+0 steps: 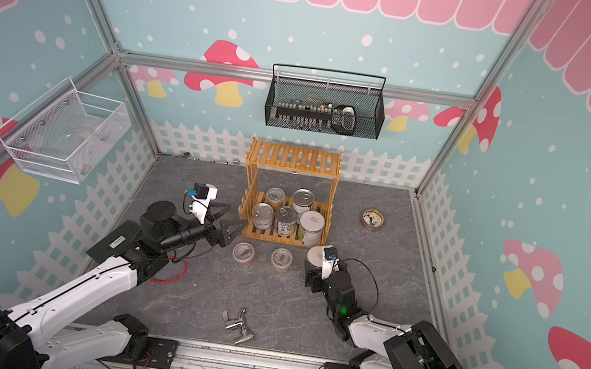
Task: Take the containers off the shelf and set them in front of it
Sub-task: Place the container at the center of the board.
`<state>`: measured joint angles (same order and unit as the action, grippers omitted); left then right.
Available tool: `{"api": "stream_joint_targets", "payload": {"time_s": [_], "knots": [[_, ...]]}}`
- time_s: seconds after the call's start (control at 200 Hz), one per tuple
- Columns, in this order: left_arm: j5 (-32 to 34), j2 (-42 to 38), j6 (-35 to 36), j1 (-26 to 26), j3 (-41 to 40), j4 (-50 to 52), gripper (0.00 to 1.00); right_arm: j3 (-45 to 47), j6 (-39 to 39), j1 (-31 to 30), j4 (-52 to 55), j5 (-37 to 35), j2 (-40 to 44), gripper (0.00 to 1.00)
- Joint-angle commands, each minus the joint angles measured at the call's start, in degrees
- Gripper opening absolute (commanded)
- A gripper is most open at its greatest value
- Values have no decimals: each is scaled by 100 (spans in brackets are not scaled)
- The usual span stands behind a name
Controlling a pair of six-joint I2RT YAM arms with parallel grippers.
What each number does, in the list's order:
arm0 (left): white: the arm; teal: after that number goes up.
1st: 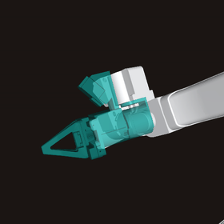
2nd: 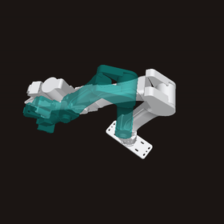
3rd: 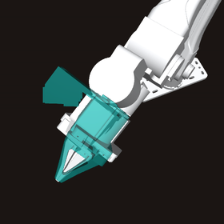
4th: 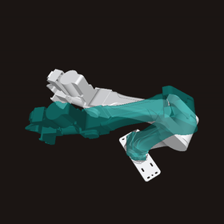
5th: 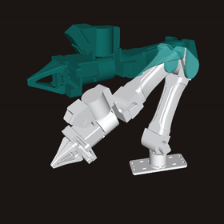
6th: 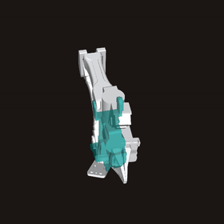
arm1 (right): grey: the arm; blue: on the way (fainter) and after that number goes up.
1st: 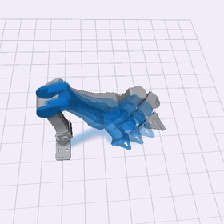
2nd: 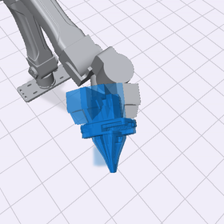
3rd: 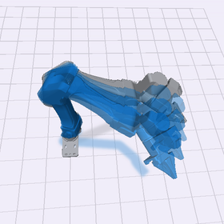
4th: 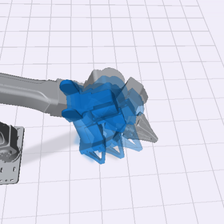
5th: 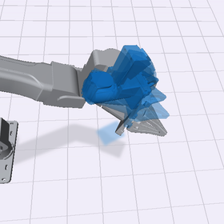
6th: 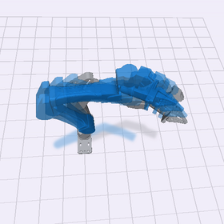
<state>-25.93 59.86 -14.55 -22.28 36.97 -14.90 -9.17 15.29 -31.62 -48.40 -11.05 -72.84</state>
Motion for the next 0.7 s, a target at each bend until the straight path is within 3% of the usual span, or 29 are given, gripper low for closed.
{"api": "stream_joint_targets", "payload": {"time_s": [0.0, 0.36, 0.695], "knots": [[88, 9, 110, -35, -76, -67, 99, 28, 0, -42, -589, -142, -122, 84], [112, 1, 135, -31, -69, -29, 99, -15, -129, -46, -529, -216, -203, 99], [159, -42, 215, -32, 2, 127, 99, -216, -375, -39, 428, -216, 755, 99]]}}
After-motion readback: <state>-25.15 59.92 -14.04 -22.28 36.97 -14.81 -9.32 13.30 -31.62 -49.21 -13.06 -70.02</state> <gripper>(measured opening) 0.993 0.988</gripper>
